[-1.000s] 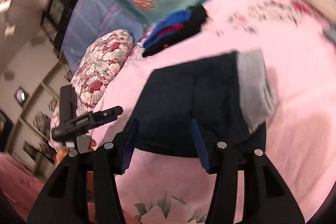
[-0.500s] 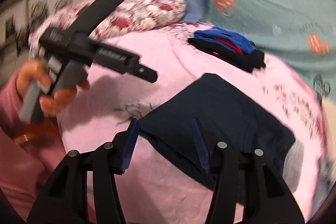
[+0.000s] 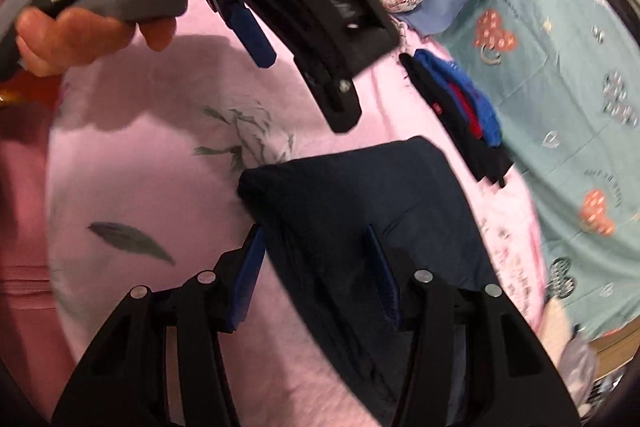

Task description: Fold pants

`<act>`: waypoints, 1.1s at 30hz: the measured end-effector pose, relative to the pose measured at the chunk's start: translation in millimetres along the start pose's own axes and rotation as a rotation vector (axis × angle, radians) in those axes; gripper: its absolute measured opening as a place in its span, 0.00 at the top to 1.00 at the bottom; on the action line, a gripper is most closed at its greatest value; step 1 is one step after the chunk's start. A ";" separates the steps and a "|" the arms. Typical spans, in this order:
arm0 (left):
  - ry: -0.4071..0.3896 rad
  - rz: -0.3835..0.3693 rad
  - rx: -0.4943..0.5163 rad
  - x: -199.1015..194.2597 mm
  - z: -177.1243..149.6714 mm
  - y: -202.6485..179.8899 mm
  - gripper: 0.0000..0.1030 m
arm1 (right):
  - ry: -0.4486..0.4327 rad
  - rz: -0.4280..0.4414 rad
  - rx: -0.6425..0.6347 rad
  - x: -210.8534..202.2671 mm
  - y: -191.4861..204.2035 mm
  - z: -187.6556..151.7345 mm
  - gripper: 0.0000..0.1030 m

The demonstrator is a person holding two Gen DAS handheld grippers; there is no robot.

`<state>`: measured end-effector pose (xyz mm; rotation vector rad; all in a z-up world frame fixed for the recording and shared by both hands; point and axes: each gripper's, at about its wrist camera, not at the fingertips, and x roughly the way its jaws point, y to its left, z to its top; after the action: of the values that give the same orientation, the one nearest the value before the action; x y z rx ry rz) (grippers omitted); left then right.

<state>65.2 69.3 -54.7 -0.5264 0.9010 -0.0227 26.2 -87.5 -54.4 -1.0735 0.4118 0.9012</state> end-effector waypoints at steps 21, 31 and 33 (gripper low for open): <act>0.223 -0.390 -0.071 71.3 5.4 -51.3 0.31 | -0.112 -0.081 0.196 -26.0 -25.8 -12.0 0.88; 0.163 -0.306 0.004 75.8 3.7 -68.7 0.38 | -0.185 0.066 0.724 -78.9 -132.5 -74.3 0.41; 0.157 -0.301 0.013 75.5 3.3 -69.4 0.38 | -0.133 -0.016 0.884 -70.3 -161.9 -98.6 0.35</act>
<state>128.9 -7.7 -78.0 -0.6511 0.9673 -0.3465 126.0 -234.2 42.6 -0.2044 0.6082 0.6557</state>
